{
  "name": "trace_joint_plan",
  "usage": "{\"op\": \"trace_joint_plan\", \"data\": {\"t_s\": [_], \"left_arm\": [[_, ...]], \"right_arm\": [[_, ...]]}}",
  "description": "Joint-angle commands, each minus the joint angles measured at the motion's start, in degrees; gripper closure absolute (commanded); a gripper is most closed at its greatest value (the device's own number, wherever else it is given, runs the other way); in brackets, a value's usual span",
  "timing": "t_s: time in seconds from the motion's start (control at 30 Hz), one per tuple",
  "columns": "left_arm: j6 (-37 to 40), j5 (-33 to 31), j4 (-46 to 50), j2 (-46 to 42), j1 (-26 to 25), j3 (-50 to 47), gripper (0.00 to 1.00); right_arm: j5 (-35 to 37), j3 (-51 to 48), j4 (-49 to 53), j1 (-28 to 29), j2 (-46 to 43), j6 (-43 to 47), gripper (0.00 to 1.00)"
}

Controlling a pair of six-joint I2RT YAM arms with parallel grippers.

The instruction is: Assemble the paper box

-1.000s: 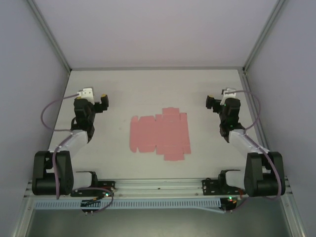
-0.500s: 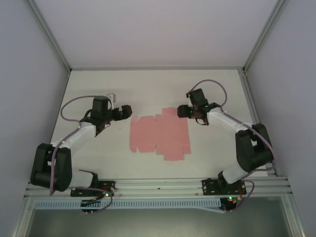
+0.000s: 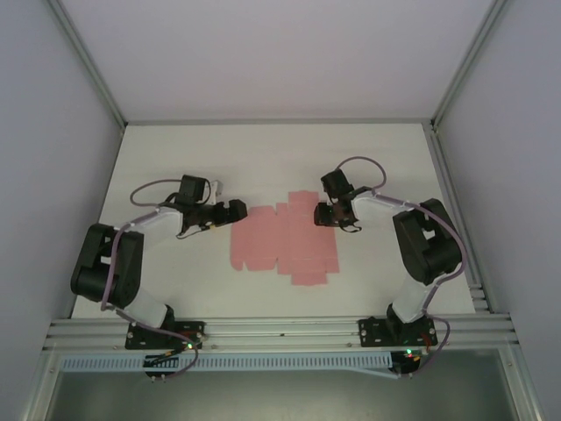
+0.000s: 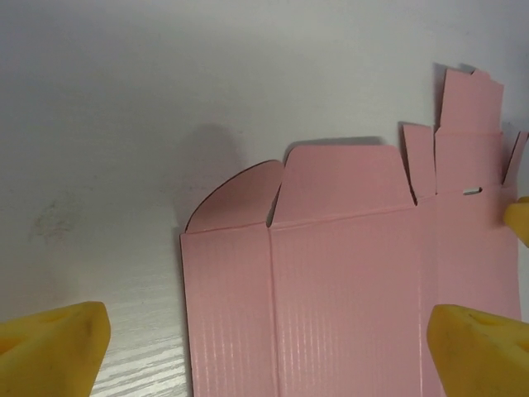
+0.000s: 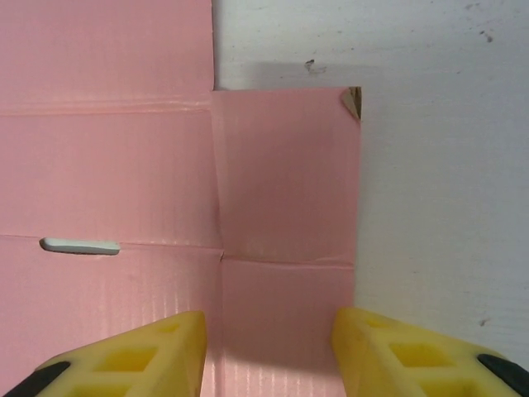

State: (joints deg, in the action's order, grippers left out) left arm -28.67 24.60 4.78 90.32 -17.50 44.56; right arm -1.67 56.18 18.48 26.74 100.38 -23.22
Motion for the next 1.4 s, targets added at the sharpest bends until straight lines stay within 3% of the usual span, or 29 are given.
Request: {"op": "trace_joint_plan", "data": {"t_s": [0.0,0.57,0.77,0.93,1.1,1.2,1.27,1.37], "left_arm": [[0.07,2.7,2.48,3.02,-0.76,1.82,0.07],[1.12,5.03,6.38,6.12,-5.75,4.48,0.14],[-5.55,16.8,-6.37,0.2,-5.97,1.57,0.14],[-11.65,21.4,-17.44,-6.46,-5.96,-1.0,0.14],[-17.32,26.26,-31.96,-7.04,-6.17,-4.96,0.15],[-12.15,22.37,-22.63,-3.75,-6.42,-2.85,0.17],[-4.92,11.6,-6.51,-0.91,-7.15,1.04,0.19],[-1.79,5.57,-2.31,0.18,-7.63,-0.49,0.19]], "right_arm": [[2.54,-3.93,3.46,-0.11,1.64,-2.09,0.54],[1.31,-8.07,1.65,-0.12,2.36,-4.1,0.6],[0.83,-10.09,0.81,-0.12,2.56,-4.91,0.6],[0.42,-10.92,-0.44,-0.11,2.73,-5.56,0.6],[-0.59,-11.36,-2.3,-0.13,3.11,-6.01,0.6],[-1.2,-11.12,-2.22,-0.19,3.43,-5.89,0.6],[-0.99,-11.28,-2.13,-0.17,3.3,-5.78,0.6],[-0.63,-11.7,-2.33,-0.17,2.93,-5.52,0.6]]}}
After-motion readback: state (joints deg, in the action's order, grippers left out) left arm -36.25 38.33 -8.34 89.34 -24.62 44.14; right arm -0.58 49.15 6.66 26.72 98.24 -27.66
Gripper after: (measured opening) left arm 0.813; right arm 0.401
